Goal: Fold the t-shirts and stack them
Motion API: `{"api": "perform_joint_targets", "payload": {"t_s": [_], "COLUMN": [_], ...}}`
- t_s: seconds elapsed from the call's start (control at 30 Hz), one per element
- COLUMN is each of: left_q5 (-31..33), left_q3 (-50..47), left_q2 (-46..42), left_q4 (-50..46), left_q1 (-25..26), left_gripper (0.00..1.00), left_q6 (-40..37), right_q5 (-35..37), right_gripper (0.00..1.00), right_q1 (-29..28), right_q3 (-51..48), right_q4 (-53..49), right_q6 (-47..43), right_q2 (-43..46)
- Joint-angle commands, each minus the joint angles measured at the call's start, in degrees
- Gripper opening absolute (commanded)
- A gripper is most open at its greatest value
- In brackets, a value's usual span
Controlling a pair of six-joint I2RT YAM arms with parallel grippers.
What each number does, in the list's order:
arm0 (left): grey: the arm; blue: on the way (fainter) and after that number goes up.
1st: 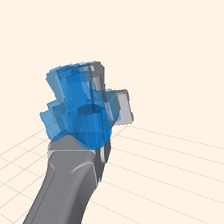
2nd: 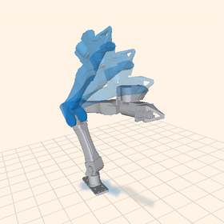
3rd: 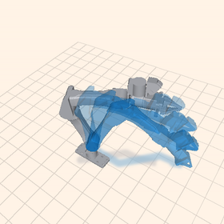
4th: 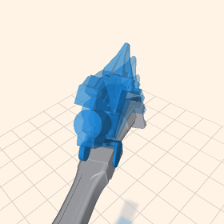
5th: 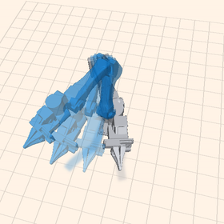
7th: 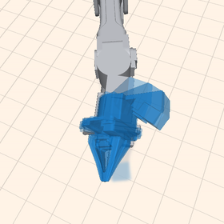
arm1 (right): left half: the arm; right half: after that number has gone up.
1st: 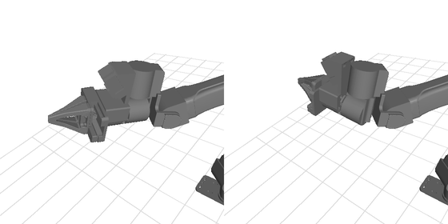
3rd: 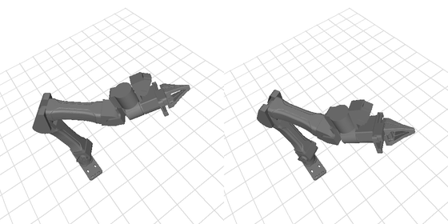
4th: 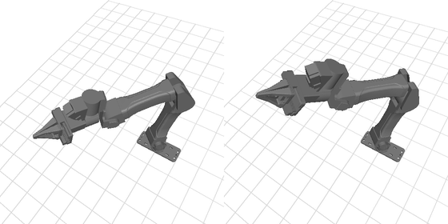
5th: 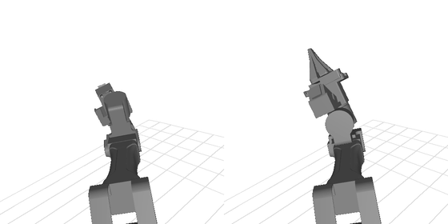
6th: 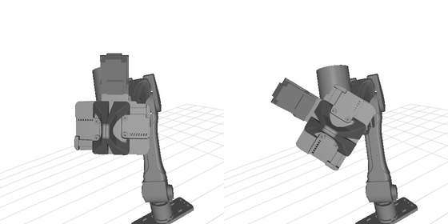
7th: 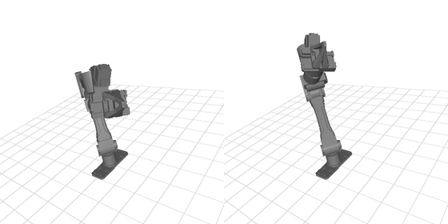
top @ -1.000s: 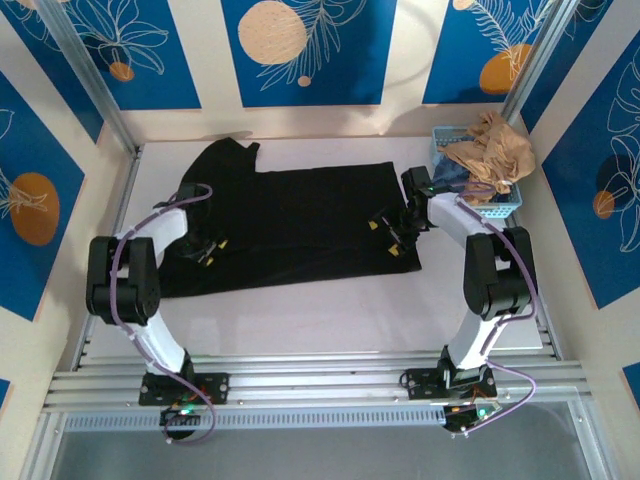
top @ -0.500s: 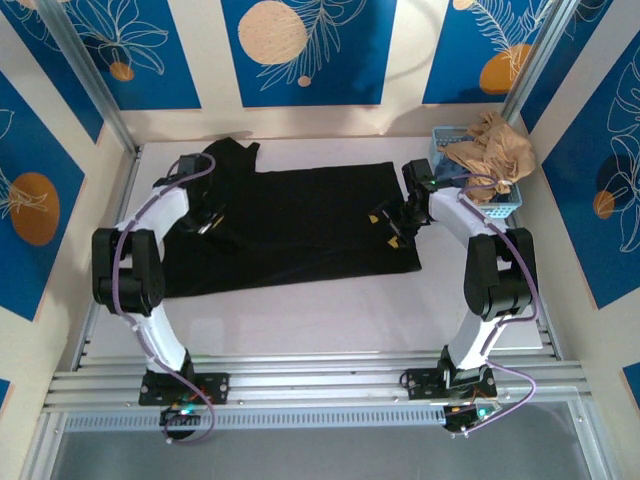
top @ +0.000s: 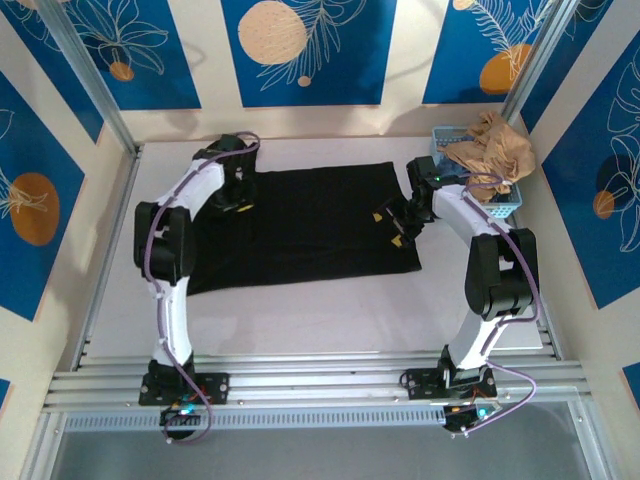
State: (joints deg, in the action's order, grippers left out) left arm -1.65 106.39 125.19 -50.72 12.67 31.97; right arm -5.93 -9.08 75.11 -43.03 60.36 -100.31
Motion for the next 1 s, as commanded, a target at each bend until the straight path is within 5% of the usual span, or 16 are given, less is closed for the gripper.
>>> {"api": "perform_joint_targets", "payload": {"t_s": [0.0,0.3,0.43,0.53,0.7,0.97], "left_q5": [3.5,9.5,13.0,15.4,11.3,-9.8], "left_q3": [3.4,4.6,2.6,-0.6,-6.9,-31.5], "left_q2": [2.7,3.9,0.9,-4.3,-12.7,-24.9], "left_q4": [-7.7,-5.4,-1.4,2.5,2.0,18.1], "left_q1": [1.3,4.2,4.4,4.5,3.1,9.6], "left_gripper": [0.00,0.02,0.44,0.55,0.53,0.40], "left_q6": [-6.6,-15.9,-17.0,-16.0,-4.9,16.7], "right_q5": [-1.7,-2.1,-2.1,-1.2,-1.0,-1.4], "right_gripper": [0.67,0.67,0.67,0.66,0.68,0.79], "right_q1": [0.3,0.4,0.3,0.4,1.1,1.9], "right_q3": [1.3,1.8,1.7,1.1,-2.6,-8.2], "right_q4": [-2.0,-2.1,-2.1,-2.0,2.4,11.6], "right_q6": [-0.7,-1.1,-2.0,-2.5,-0.2,9.4], "right_q2": [0.0,-0.7,-1.0,-0.9,-0.9,-2.4]}}
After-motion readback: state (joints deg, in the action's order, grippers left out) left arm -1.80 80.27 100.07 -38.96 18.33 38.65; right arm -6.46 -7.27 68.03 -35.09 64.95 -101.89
